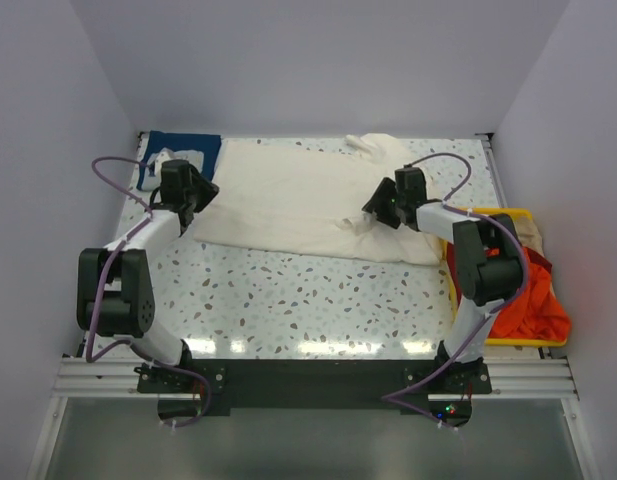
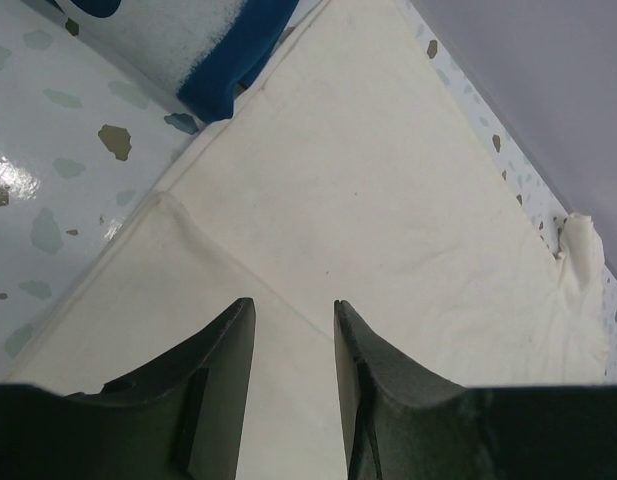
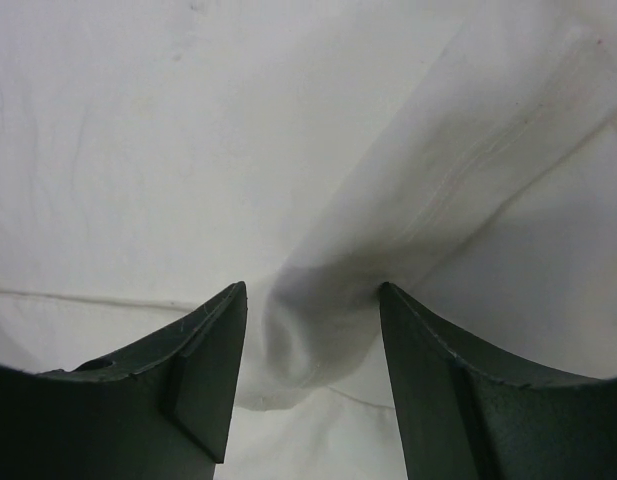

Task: Fold and stack the t-shirts
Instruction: Fold the tshirt

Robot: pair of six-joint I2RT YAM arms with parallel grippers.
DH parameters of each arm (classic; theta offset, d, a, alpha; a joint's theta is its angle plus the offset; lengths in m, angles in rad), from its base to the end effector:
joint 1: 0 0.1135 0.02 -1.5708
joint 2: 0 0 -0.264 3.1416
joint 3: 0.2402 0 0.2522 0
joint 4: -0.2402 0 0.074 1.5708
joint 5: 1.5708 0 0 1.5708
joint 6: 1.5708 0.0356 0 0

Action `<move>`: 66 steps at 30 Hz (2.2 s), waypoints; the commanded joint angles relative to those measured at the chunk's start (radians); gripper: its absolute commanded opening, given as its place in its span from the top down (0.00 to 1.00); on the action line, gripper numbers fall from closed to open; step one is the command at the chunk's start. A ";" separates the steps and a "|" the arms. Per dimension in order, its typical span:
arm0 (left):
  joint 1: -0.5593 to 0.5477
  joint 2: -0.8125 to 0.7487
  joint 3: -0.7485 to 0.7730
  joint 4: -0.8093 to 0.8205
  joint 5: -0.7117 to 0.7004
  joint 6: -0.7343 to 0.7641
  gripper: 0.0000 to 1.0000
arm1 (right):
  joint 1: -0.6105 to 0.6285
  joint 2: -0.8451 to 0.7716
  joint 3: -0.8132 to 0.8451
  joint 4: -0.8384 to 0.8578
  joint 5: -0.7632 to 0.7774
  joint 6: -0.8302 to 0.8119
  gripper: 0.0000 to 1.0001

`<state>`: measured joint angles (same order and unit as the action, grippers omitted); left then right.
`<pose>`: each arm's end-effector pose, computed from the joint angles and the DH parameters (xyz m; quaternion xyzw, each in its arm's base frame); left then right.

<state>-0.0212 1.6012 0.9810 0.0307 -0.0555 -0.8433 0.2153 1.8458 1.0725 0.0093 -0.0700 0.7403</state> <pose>0.3533 -0.0055 0.2229 -0.3643 0.8030 -0.1751 0.4379 0.3785 0.0853 0.1636 0.2253 0.8912 0.2090 0.3336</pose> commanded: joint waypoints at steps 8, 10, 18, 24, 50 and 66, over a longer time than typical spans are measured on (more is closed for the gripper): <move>-0.025 -0.057 -0.005 0.071 0.080 0.053 0.59 | 0.013 0.096 0.205 -0.002 0.012 0.040 0.41; -0.037 -0.063 -0.008 0.071 0.085 0.059 0.58 | 0.013 0.119 0.242 -0.003 0.001 0.050 0.41; -0.173 -0.050 -0.012 0.118 0.206 0.134 0.58 | 0.013 0.176 0.349 -0.034 -0.004 0.054 0.41; -0.387 0.043 0.051 0.155 0.259 0.191 0.55 | 0.012 0.073 0.336 -0.130 0.067 -0.024 0.41; -0.683 0.588 0.516 0.138 0.302 0.197 0.46 | -0.028 -0.295 -0.040 -0.158 0.099 -0.107 0.44; -0.668 0.626 0.515 0.370 0.329 0.009 0.47 | -0.027 -0.326 -0.101 -0.152 0.127 -0.111 0.46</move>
<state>-0.7021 2.2295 1.4872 0.2665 0.2600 -0.7551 0.1852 1.5505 0.9878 -0.1680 0.0303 0.6426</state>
